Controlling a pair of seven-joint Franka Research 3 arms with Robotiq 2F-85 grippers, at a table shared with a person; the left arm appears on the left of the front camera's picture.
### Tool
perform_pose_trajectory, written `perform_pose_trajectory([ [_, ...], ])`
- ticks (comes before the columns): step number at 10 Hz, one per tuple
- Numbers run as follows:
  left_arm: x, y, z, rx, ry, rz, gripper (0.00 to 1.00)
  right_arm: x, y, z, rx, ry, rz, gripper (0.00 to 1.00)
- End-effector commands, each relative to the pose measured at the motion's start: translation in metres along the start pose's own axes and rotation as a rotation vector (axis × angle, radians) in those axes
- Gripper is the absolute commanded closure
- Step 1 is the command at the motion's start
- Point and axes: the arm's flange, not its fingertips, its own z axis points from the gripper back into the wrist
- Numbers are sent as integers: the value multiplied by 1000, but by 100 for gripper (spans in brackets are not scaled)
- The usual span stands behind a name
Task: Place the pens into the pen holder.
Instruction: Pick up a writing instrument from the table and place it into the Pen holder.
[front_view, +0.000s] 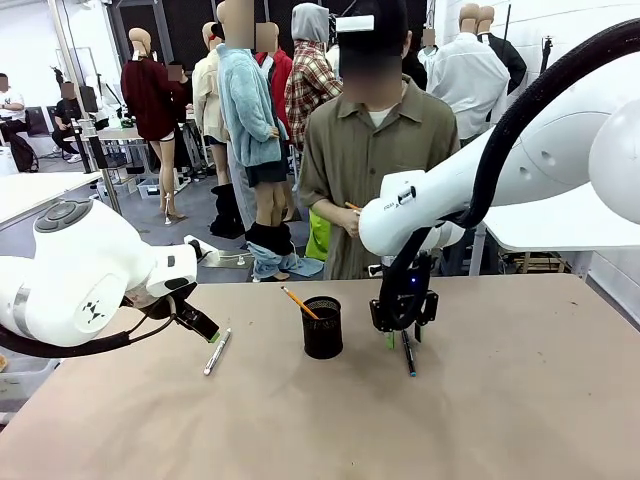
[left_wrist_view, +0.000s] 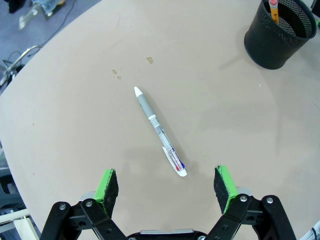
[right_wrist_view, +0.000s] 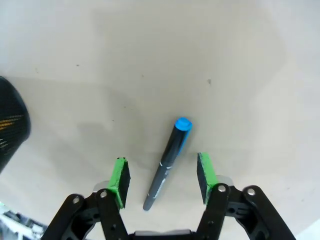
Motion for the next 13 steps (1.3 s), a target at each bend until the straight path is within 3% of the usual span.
perform_pose_trajectory([
  [1,-1,2,1,-1,-1,4,0,-10,-1,-1,-37,-32,-36,32],
  [3,-1,2,1,-1,-1,4,0,-10,-1,-3,-36,-49,-30,32],
  [4,-1,2,1,-1,-1,4,0,-11,0,-6,-27,-43,-19,44],
  [7,-1,2,1,-1,-1,4,0,-11,2,-15,-30,-29,-7,100],
  [11,-1,2,1,-1,-1,4,0,-14,3,-11,-51,-37,14,100],
  [13,-1,2,1,-1,-1,4,0,-19,1,1,-40,-96,118,100],
])
